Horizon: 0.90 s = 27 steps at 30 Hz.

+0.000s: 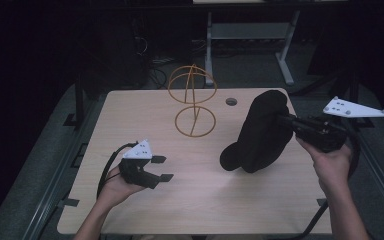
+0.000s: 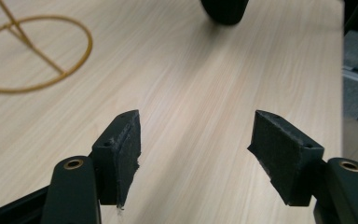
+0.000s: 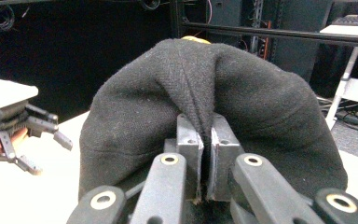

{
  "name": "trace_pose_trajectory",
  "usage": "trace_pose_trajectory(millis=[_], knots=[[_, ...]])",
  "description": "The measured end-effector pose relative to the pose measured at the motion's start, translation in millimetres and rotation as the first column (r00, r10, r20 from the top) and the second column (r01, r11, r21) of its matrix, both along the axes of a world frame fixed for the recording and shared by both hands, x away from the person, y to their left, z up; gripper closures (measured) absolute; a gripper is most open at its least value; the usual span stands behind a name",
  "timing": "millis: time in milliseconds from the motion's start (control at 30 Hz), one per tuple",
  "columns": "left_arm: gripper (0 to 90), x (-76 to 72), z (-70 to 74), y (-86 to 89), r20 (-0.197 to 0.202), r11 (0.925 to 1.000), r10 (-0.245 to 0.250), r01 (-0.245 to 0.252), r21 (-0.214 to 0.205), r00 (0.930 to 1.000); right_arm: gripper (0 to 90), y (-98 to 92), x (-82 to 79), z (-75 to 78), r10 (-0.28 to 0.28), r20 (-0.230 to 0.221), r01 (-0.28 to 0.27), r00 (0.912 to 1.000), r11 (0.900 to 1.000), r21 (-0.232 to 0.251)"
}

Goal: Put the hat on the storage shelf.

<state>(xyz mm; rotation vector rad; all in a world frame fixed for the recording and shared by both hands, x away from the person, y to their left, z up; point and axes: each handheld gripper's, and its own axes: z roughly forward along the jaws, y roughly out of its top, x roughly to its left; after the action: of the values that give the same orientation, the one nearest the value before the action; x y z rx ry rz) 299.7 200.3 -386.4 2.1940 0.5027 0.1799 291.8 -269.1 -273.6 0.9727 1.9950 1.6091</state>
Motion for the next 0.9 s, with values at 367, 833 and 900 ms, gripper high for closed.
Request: trace_pose_trajectory(millis=[367,833,900], knots=[[30.1,0.4,-19.5,8.5,0.014,0.9979,0.044,-0.044,0.048,0.9989,85.4,0.7,11.7,11.8,-0.018,0.0,0.018,0.9998,0.9997,-0.014],[26.0,5.6,-32.2,29.2,-0.001,0.9912,0.124,-0.123,0.048,0.9923,85.4,6.4,28.3,37.4,-0.024,0.017,0.024,0.9996,0.999,-0.037],[26.0,5.9,-32.7,30.2,0.003,0.9906,0.129,-0.129,0.045,0.9916,85.4,8.2,31.8,42.3,-0.021,0.024,0.022,0.9995,0.999,-0.04]])
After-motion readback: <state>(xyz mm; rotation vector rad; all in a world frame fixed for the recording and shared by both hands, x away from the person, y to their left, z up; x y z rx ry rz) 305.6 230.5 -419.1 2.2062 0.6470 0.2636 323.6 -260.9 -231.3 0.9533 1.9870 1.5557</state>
